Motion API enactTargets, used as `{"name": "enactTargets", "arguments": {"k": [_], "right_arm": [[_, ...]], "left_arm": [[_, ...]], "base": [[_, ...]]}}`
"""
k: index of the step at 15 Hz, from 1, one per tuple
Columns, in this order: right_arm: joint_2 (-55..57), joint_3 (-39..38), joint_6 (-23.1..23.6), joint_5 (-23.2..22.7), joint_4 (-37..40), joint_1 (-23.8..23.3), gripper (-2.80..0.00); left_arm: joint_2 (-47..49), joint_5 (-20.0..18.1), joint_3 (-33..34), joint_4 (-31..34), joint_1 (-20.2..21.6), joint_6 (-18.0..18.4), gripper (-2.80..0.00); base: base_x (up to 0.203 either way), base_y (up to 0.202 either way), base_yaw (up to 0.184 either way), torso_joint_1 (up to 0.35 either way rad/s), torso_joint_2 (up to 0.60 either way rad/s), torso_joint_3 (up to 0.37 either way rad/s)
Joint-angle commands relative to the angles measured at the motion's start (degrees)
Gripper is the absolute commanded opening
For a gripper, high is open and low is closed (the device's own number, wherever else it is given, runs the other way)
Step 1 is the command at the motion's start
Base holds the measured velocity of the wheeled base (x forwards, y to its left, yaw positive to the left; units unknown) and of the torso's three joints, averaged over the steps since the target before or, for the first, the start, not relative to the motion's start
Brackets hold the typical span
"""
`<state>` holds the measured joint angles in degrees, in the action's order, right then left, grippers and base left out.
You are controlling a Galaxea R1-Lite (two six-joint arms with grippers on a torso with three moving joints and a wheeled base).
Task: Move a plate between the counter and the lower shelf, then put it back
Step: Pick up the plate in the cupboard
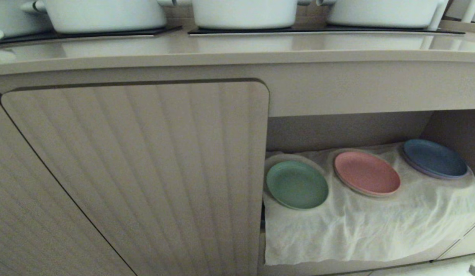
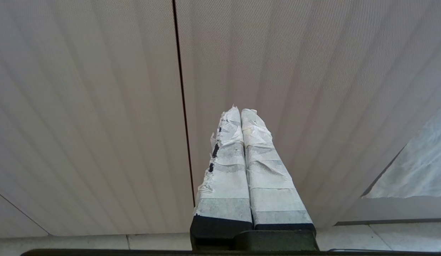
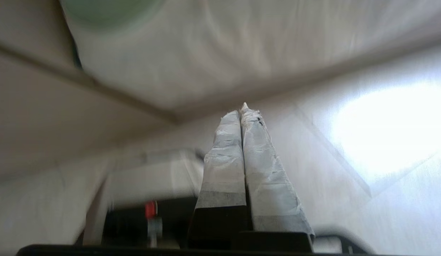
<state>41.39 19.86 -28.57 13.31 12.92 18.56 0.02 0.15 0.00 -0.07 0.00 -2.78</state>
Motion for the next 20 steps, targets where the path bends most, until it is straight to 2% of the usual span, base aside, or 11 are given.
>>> {"name": "enactTargets", "arguments": {"k": [1,3,4,6,8,10,13,15,20], "right_arm": [[-2.6,-8.1,6.4,-0.4,-12.1,-4.6,-2.8],[-5.3,-17.9,17.2,-4.8,-28.1,-9.3,-2.8],[-7.6,-19.7,20.1,-8.3,-32.5,-11.9,-2.8],[-12.9,-19.8,23.2,-14.0,-31.1,-15.9,-2.8],[-20.0,-19.8,24.2,-15.8,-26.9,-18.0,-2.8],[-27.5,-19.8,24.6,-16.0,-23.0,-19.2,-2.8],[-36.1,-19.9,25.2,-13.2,-17.9,-19.1,-2.8],[-41.1,-19.9,28.5,-11.4,-13.8,-18.9,-2.8],[-41.4,-19.8,29.0,-11.9,-13.2,-18.8,-2.8]], "left_arm": [[0.0,0.0,0.0,0.0,0.0,0.0,-2.8],[0.0,0.0,0.0,0.0,0.0,0.0,-2.8],[0.0,0.0,0.0,0.0,0.0,0.0,-2.8],[0.0,0.0,0.0,0.0,0.0,0.0,-2.8],[0.0,0.0,0.0,0.0,0.0,0.0,-2.8],[0.0,0.0,0.0,0.0,0.0,0.0,-2.8],[0.0,0.0,0.0,0.0,0.0,0.0,-2.8],[0.0,0.0,0.0,0.0,0.0,0.0,-2.8],[0.0,0.0,0.0,0.0,0.0,0.0,-2.8]], "base": [[0.0,0.0,0.0,0.0,0.0,0.0],[0.0,0.0,0.0,0.0,0.0,0.0],[0.0,0.0,0.0,0.0,0.0,0.0],[0.0,0.0,0.0,0.0,0.0,0.0],[0.0,0.0,0.0,0.0,0.0,0.0],[0.0,0.0,0.0,0.0,0.0,0.0],[0.0,0.0,0.0,0.0,0.0,0.0],[0.0,0.0,0.0,0.0,0.0,0.0],[0.0,0.0,0.0,0.0,0.0,0.0]]}}
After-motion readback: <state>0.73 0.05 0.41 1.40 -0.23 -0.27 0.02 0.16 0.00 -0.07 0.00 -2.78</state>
